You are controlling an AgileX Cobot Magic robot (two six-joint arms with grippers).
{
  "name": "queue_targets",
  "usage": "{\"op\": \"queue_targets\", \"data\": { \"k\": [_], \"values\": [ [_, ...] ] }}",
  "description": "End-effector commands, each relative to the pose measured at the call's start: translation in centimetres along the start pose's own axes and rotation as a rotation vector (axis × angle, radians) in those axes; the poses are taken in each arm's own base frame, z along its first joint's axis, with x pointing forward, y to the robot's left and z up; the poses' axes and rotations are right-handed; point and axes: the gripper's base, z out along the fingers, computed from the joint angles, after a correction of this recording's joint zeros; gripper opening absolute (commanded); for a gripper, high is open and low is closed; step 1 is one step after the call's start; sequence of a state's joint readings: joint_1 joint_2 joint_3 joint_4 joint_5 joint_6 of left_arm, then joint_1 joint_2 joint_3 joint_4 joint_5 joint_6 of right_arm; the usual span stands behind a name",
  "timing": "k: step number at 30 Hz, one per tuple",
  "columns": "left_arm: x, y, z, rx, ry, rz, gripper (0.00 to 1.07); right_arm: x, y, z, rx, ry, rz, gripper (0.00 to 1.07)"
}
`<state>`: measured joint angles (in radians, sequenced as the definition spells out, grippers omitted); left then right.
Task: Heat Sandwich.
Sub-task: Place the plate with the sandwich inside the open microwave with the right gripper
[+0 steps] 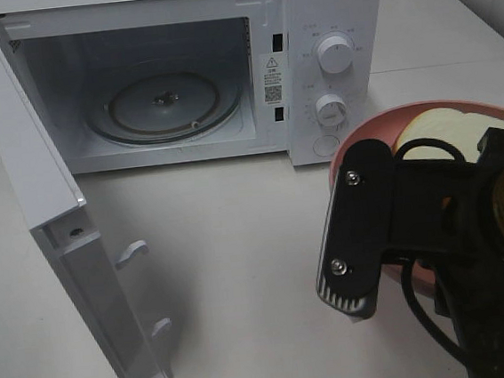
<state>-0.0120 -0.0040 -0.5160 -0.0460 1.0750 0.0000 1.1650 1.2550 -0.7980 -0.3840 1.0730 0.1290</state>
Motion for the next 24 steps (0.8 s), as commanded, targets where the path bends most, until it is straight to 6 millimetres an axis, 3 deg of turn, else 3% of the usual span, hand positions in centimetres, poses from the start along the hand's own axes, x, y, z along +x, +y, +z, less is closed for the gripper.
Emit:
{"op": "queue_targets", "data": {
  "k": [1, 18, 24],
  "values": [
    [0.1, -0.1, -0.3, 0.013, -0.028, 0.0, 1.0, -0.1, 0.0, -0.3, 0.001, -0.031, -0.06, 0.01],
    [0.1, -0.1, -0.3, 0.013, -0.028, 0.0, 1.0, -1.1, 0.2, -0.3, 0.005, -0.142, -0.362, 0.01],
    [0.1, -0.1, -0.3, 0.013, -0.028, 0.0, 1.0, -1.2, 0.3, -0.4, 0.002, -0.146, -0.376, 0.02]
  ]
}}
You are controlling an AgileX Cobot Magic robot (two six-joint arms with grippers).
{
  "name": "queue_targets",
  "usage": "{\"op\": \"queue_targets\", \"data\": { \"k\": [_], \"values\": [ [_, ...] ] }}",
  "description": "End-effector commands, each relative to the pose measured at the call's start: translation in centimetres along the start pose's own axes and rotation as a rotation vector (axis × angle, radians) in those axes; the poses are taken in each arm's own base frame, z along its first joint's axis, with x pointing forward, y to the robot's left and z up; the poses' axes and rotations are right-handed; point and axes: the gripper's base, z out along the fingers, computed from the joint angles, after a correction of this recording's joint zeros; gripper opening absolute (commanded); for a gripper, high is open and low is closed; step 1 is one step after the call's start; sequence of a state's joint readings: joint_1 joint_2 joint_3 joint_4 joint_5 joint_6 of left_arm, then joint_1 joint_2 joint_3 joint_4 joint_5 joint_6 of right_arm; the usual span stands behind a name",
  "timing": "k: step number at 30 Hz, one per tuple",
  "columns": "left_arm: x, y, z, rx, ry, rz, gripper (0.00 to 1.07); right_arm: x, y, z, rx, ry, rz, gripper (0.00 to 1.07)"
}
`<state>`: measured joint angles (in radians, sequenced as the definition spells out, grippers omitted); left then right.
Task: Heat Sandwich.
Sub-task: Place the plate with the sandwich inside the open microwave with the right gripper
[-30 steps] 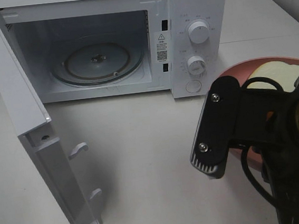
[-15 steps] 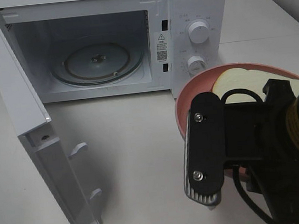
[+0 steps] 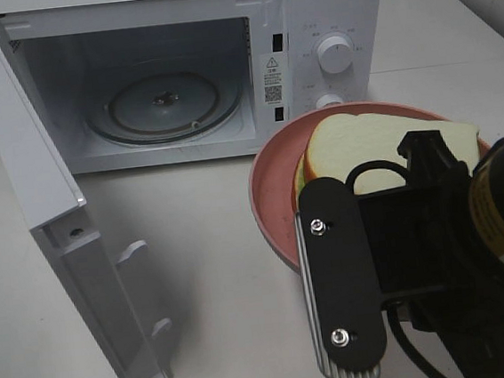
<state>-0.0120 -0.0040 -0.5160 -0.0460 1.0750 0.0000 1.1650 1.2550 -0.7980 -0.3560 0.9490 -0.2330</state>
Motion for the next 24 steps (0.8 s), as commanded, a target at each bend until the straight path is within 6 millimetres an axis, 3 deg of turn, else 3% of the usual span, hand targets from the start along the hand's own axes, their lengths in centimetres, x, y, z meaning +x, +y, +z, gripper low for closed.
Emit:
{"op": "queue_targets", "data": {
  "k": [1, 9, 24],
  "values": [
    [0.07, -0.06, -0.26, 0.013, -0.028, 0.0, 1.0, -0.07, -0.14, -0.27, 0.024, -0.016, -0.03, 0.02],
    [0.07, -0.06, -0.26, 0.013, -0.028, 0.0, 1.0, -0.35, -0.02, -0.28, 0.011, -0.048, 0.0, 0.0],
    [0.07, -0.06, -0.26, 0.013, -0.028, 0.0, 1.0, -0.21, 0.27, -0.25, -0.024, -0.042, -0.364, 0.0]
  ]
}}
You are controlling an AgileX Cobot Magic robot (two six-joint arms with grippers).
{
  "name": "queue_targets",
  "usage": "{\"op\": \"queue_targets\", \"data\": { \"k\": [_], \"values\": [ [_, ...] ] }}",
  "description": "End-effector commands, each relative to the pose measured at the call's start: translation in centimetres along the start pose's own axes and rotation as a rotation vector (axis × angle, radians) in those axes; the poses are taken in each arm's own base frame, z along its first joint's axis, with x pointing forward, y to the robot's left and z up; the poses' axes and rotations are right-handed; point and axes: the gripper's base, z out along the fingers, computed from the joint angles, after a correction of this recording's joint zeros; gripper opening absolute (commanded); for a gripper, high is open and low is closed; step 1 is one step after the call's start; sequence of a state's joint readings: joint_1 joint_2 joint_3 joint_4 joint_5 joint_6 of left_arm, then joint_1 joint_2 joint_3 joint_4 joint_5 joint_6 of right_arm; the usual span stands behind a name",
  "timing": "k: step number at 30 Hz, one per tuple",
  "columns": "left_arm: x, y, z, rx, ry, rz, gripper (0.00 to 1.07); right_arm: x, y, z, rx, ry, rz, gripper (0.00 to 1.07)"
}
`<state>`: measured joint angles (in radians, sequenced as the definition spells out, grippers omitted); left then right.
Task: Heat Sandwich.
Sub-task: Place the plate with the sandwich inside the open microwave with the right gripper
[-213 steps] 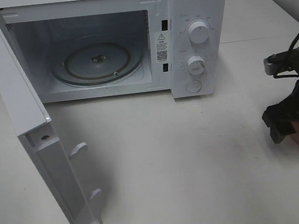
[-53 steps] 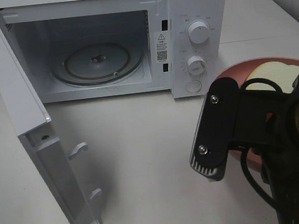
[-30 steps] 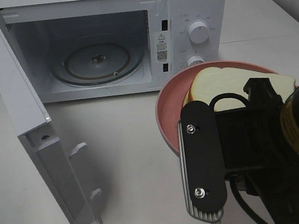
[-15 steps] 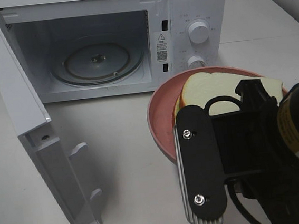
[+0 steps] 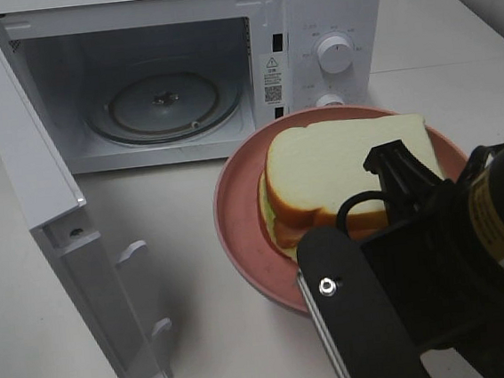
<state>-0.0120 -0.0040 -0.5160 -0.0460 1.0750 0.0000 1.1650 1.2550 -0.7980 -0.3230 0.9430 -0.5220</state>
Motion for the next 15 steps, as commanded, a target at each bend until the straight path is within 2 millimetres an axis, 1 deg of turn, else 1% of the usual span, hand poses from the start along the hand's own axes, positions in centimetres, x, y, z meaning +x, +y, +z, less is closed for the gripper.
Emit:
{"op": "queue_targets", "data": {
  "k": [1, 5, 9, 13, 15],
  "values": [
    [0.07, -0.06, -0.26, 0.013, -0.028, 0.0, 1.0, -0.2, 0.18, -0.25, -0.015, -0.037, -0.142, 0.0],
    [0.07, -0.06, -0.26, 0.013, -0.028, 0.0, 1.0, -0.34, 0.35, -0.26, -0.032, -0.054, -0.206, 0.0],
    [0.07, -0.06, -0.26, 0.013, -0.028, 0.0, 1.0, -0.45, 0.33, -0.26, -0.027, -0.067, -0.227, 0.0],
    [0.07, -0.06, -0.26, 0.013, -0.028, 0.0, 1.0, -0.44, 0.32, -0.26, -0.027, -0.065, -0.223, 0.0],
    [0.07, -0.06, -0.26, 0.013, -0.028, 0.0, 1.0, -0.49, 0.37, -0.27, -0.033, -0.071, -0.186, 0.0]
  ]
}}
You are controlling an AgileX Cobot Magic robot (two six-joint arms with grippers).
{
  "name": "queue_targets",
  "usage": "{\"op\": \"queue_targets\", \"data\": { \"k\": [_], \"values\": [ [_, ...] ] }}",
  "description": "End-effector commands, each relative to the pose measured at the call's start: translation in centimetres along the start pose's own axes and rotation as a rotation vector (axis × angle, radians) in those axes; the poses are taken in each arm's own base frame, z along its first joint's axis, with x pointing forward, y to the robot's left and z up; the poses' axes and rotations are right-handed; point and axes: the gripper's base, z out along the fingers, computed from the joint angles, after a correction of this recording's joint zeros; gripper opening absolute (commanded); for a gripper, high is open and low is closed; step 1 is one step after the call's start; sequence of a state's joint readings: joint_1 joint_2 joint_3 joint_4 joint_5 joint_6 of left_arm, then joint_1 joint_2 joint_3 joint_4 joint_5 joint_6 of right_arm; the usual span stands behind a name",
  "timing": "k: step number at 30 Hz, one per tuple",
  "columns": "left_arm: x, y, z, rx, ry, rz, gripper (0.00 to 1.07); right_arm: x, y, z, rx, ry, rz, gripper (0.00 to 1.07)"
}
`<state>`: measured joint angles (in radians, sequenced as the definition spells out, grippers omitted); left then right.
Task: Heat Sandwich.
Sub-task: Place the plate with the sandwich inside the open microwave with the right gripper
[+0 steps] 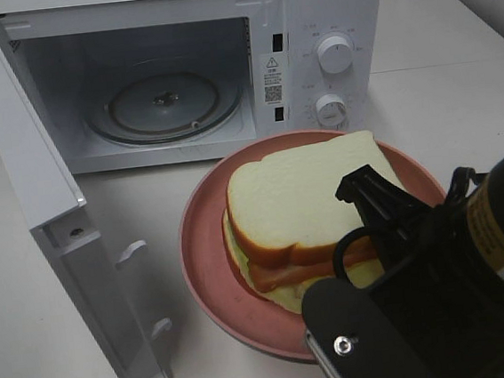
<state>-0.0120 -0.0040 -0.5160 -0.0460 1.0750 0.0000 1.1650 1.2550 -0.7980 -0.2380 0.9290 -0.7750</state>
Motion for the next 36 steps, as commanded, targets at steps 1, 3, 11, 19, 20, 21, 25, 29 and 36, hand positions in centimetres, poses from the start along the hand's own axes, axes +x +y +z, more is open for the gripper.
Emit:
{"op": "queue_targets", "data": {
  "k": [1, 3, 11, 19, 20, 21, 25, 29, 36],
  "values": [
    [0.1, -0.1, -0.3, 0.013, -0.028, 0.0, 1.0, 0.0, -0.1, -0.2, 0.019, -0.014, 0.023, 0.0],
    [0.1, -0.1, -0.3, 0.013, -0.028, 0.0, 1.0, -0.2, -0.1, -0.2, 0.016, -0.031, 0.048, 0.0],
    [0.1, -0.1, -0.3, 0.013, -0.028, 0.0, 1.0, 0.6, -0.7, 0.0, 0.008, -0.035, -0.059, 0.0],
    [0.1, -0.1, -0.3, 0.013, -0.028, 0.0, 1.0, 3.0, -2.2, 0.4, 0.027, -0.021, -0.071, 0.0],
    [0.1, -0.1, -0.3, 0.013, -0.028, 0.0, 1.0, 3.3, -2.5, 0.5, 0.034, -0.043, -0.077, 0.0],
    [0.1, -0.1, -0.3, 0.013, -0.028, 0.0, 1.0, 3.4, -2.6, 0.6, 0.038, -0.057, -0.074, 0.0],
    [0.1, -0.1, -0.3, 0.013, -0.028, 0.0, 1.0, 4.4, -3.2, 0.7, 0.041, -0.076, -0.063, 0.0],
    [0.1, -0.1, -0.3, 0.013, -0.028, 0.0, 1.0, 5.8, -3.6, 0.9, 0.041, -0.06, -0.056, 0.0],
    [0.1, -0.1, -0.3, 0.013, -0.028, 0.0, 1.0, 6.7, -4.1, 1.5, 0.044, -0.043, -0.067, 0.0]
  ]
}}
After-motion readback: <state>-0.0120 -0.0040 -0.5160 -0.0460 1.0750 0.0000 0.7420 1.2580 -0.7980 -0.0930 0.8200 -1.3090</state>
